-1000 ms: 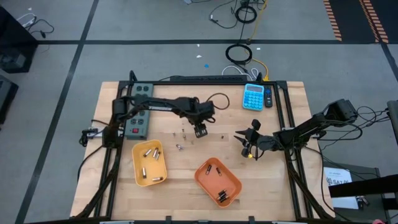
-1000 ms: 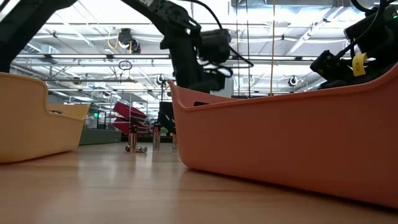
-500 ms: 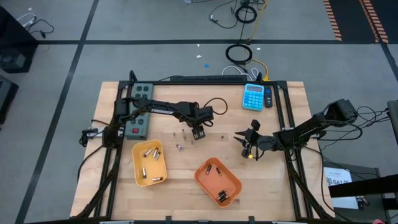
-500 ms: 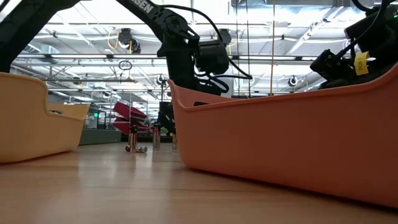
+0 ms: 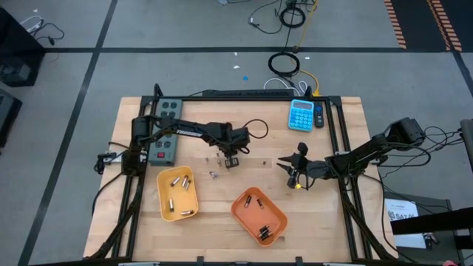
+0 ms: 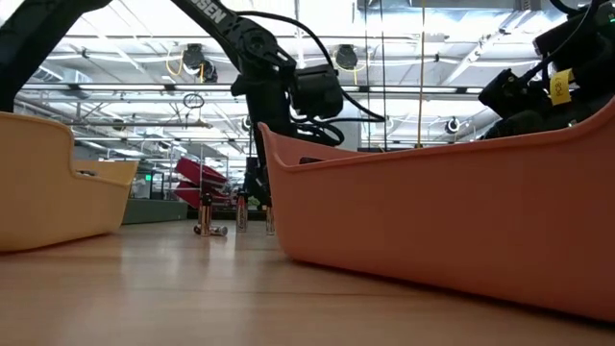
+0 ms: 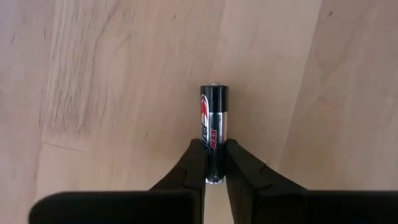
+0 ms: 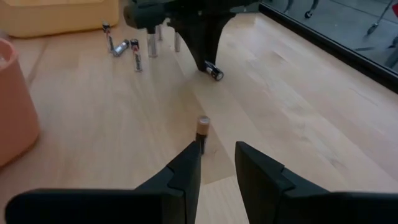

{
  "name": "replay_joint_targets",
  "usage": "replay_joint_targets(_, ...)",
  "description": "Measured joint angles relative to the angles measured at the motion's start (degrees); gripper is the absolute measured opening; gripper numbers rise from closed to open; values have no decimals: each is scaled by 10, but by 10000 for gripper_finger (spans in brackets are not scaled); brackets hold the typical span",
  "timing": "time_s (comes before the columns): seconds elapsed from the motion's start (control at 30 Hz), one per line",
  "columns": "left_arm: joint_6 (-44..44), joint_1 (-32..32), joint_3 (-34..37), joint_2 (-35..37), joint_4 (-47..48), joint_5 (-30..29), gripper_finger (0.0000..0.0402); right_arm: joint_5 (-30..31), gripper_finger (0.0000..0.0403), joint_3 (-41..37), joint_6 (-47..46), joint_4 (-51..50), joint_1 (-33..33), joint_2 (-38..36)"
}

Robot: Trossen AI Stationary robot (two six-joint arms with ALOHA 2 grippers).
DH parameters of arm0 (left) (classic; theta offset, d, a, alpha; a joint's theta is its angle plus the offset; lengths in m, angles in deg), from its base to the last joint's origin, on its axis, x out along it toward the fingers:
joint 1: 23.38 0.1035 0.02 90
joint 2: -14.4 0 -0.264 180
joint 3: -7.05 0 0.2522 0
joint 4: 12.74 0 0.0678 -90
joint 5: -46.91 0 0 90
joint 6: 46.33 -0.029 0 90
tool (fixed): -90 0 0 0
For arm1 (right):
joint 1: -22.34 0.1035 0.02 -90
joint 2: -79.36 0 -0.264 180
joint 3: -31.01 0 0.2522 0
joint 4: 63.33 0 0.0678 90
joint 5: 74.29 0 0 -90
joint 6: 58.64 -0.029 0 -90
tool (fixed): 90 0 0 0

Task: Sort batteries
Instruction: Put the silver battery into the yellow bin

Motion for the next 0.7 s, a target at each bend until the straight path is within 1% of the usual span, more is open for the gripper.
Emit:
replay_joint_targets(0.17, 1, -14, -12, 7, 10, -24, 37, 0, 90, 0, 0, 1, 0, 0)
replay_joint_targets(0.3, 0, -30, -15, 35, 25, -38, 37, 4, 90, 0, 0, 0, 0, -1)
replay_joint_targets(0.37, 1, -35, -17, 68, 25, -48, 37, 5, 90, 0, 0, -3, 0, -1)
replay_joint_targets(0.5, -15, -38, -18, 139, 52, -93, 37, 5, 90, 0, -24, -5, 3, -1)
replay_joint_targets(0.6, -27, -38, -18, 196, 92, -98, 37, 14, 90, 0, -57, -8, 15, -1)
replay_joint_targets(0.7, -27, -45, -9, 249, 142, -93, 37, 36, 90, 0, -104, -6, 40, -1)
